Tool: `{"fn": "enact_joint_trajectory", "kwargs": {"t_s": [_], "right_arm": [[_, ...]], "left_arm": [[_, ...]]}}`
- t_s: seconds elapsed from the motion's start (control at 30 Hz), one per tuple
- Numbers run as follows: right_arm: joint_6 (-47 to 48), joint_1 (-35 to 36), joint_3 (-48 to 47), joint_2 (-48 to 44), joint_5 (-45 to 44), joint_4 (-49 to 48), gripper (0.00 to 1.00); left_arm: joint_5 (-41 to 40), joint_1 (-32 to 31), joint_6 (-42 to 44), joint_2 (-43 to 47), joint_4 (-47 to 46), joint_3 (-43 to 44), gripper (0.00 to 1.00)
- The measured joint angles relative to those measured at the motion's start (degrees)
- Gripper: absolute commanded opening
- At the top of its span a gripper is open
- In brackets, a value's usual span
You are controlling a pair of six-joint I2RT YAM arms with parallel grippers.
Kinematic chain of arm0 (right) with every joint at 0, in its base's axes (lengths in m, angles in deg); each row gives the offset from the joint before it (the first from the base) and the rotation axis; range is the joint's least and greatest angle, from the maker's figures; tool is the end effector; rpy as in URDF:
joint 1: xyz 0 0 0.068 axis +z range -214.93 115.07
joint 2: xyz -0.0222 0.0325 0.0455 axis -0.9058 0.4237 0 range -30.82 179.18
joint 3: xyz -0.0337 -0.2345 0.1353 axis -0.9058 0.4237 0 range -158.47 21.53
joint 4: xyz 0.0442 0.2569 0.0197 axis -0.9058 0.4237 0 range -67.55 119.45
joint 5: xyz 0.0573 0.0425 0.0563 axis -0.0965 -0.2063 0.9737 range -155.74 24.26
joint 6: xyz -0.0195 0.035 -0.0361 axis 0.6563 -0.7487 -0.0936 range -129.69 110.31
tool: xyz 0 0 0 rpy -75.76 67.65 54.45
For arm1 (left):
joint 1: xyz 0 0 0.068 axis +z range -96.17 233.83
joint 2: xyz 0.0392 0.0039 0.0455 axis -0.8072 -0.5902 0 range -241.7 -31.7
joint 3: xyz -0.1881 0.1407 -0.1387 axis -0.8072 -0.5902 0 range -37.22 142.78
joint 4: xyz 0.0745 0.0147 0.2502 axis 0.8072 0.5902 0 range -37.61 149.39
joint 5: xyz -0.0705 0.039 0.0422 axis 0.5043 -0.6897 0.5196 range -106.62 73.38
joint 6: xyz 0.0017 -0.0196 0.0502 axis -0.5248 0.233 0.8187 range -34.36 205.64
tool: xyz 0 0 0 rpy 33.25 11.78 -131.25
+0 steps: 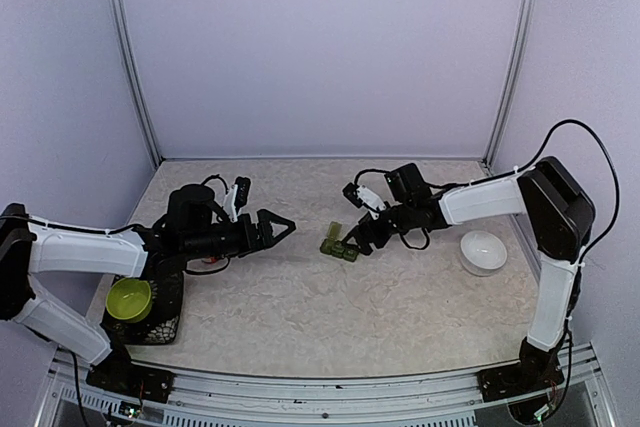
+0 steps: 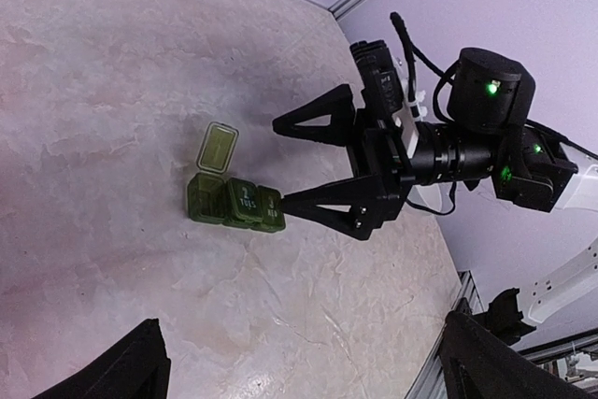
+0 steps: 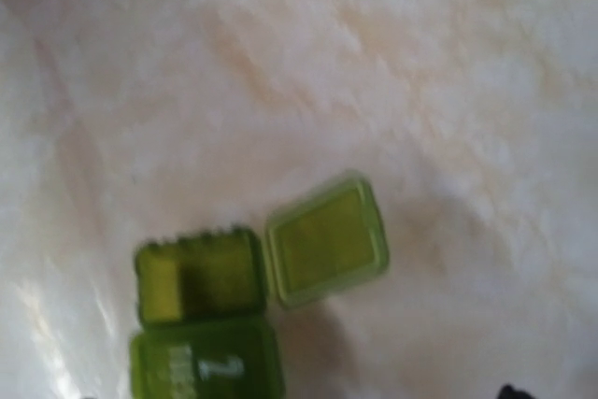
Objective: Sort the pills into containers
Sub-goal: Adjust the pill container at the center of the board.
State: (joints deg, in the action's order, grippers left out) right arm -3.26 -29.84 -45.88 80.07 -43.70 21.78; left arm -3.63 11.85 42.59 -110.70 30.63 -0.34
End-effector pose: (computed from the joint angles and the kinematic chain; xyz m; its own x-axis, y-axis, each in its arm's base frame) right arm 0.3292 0.2476 0.1625 -0.4676 -0.4554 -0.7576 -0.8157 0.5526 0.1713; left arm 0.2130 -0.2023 0.2150 -0.7409 -0.2282 -0.6317 0.4142 0.5851 -0.6972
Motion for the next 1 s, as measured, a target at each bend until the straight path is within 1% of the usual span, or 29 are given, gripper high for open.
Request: {"fn": "enact_joint_trajectory", "kwargs": {"t_s": [0.33,1.0], "right_arm": [[1.5,2.4,4.0,0.0,-4.0,1.4,1.0],[1.2,3.0,3.7,1.3,-17.4,1.9,1.0]], "left_arm": [[0.0,0.0,-0.2,-0.4,-0.5,0.0,0.99],[0.0,0.0,-0.2,-0.4,-0.5,0.0,0.99]]}}
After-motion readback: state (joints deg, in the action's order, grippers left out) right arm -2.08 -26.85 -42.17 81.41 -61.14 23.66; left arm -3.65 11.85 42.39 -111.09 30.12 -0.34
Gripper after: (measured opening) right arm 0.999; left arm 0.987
